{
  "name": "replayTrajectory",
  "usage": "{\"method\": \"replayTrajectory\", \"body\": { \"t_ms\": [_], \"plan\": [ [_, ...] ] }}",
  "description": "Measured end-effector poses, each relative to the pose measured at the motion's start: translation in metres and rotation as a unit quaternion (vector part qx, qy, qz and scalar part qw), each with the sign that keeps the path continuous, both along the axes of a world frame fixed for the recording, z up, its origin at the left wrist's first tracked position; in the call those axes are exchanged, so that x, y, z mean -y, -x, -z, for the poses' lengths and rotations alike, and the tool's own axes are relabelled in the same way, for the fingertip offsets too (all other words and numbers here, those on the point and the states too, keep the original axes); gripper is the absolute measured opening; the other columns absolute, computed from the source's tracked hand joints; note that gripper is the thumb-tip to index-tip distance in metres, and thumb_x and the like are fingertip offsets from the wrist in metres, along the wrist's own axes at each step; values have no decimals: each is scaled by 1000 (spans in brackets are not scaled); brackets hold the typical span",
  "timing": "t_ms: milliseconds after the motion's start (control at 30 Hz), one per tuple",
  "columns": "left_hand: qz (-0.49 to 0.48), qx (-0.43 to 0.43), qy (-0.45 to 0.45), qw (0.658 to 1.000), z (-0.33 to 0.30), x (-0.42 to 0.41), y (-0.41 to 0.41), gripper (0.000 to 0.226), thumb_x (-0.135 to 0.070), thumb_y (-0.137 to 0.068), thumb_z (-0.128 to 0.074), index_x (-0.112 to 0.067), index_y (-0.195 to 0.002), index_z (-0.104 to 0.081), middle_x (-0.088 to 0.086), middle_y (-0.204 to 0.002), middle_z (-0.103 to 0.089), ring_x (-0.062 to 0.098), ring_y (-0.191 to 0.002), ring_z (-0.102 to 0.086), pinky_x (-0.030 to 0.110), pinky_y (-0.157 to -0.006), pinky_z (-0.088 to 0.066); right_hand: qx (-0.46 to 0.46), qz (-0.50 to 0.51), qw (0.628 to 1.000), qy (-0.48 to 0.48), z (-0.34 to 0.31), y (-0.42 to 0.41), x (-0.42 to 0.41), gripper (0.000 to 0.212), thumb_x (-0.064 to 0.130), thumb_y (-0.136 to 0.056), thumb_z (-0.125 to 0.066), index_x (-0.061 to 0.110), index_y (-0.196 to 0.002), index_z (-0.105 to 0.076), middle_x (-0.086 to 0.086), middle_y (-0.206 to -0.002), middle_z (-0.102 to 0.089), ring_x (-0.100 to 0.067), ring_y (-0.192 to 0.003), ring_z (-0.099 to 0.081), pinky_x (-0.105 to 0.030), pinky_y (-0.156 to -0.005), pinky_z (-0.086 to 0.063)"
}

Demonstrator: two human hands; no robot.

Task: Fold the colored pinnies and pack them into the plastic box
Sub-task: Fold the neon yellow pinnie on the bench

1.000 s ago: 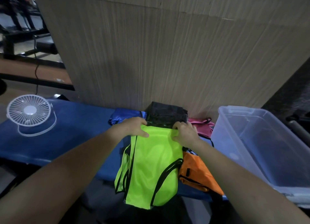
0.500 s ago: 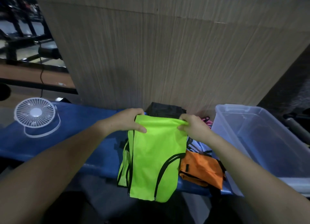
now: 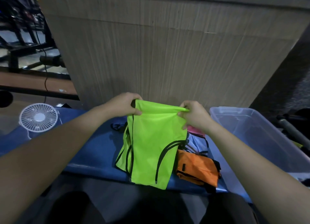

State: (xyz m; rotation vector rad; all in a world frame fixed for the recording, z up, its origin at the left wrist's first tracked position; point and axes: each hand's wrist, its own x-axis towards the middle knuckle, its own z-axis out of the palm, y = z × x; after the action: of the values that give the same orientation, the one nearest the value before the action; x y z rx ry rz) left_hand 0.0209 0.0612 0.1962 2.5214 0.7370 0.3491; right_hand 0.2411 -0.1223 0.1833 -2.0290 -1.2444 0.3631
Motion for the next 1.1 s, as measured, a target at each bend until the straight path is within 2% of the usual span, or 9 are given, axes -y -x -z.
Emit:
{"method": "replayTrajectory", "body": {
  "t_ms": [67, 133, 300, 367, 467, 667, 833, 933, 1100],
  "plan": [
    [-22, 5, -39, 999, -4, -5, -10, 32, -25, -79, -83, -23, -108, -68, -9, -99, -66, 10, -90, -60, 26, -68, -42, -35, 8, 999, -18, 3, -9, -13, 17, 1, -90, -68, 9, -78, -58, -5, -67, -51, -25, -53, -68, -40, -57, -62],
    [-33, 15, -64, 997, -5, -14, -23, 32, -24, -79, -83, -22, -107, -68, -7, -99, -66, 13, -92, -58, 26, -70, -37, -61, 20, 997, -37, 8, -22, -27, 25, -2, -88, -68, 13, -72, -57, -6, -71, -54, -25, -63, -68, -50, -70, -62],
    [-42, 25, -79, 996, 3, -49, -60, 25, -21, -79, -82, -25, -98, -65, -2, -98, -68, 18, -93, -62, 31, -74, -48, -48, 54, 996, -48, 23, -51, -62, 23, 9, -80, -72, 26, -69, -62, -9, -76, -70, -31, -80, -72, -52, -78, -60],
    [-40, 28, -91, 995, 11, -61, -73, 23, -20, -80, -80, -25, -95, -64, -3, -97, -67, 19, -93, -63, 32, -73, -48, -41, 71, 996, -46, 29, -58, -74, 22, 9, -81, -72, 25, -71, -61, -9, -81, -72, -30, -83, -71, -45, -78, -59],
    [-49, 53, -138, 988, 27, -73, -87, 21, -21, -82, -78, -22, -98, -64, -8, -98, -61, 16, -94, -58, 32, -77, -42, -12, 75, 996, -49, 40, -64, -86, 20, 6, -84, -68, 23, -75, -62, -5, -81, -70, -23, -77, -65, -31, -68, -49],
    [-43, 117, -214, 969, 57, -77, -85, 21, -25, -85, -75, -21, -102, -63, -8, -100, -60, 15, -91, -56, 38, -95, -42, 12, 42, 997, -69, 60, -67, -89, 24, 5, -83, -70, 26, -77, -60, 6, -84, -67, -16, -81, -61, -31, -74, -46],
    [-27, 154, -268, 951, 81, -46, -57, 20, -20, -85, -74, -19, -101, -61, -7, -99, -58, 13, -92, -56, 33, -89, -40, 15, -20, 995, -99, 74, -46, -61, 30, -7, -76, -61, 22, -76, -57, 1, -90, -65, -13, -83, -58, -22, -77, -43],
    [-7, 174, -297, 939, 97, -24, -36, 15, -19, -86, -66, -18, -99, -59, -5, -97, -58, 15, -88, -55, 31, -85, -38, 27, -85, 990, -108, 87, -32, -40, 21, -1, -68, -55, 16, -81, -56, -3, -100, -61, -13, -100, -58, -14, -90, -39],
    [84, 141, -349, 923, 118, -4, -7, 18, -25, -82, -54, -19, -99, -55, 0, -99, -61, 21, -88, -60, 34, -85, -39, 2, -114, 989, -99, 101, -13, -13, 23, 3, -67, -52, 20, -83, -53, -6, -105, -58, -9, -107, -55, -12, -90, -37]
  ]
}}
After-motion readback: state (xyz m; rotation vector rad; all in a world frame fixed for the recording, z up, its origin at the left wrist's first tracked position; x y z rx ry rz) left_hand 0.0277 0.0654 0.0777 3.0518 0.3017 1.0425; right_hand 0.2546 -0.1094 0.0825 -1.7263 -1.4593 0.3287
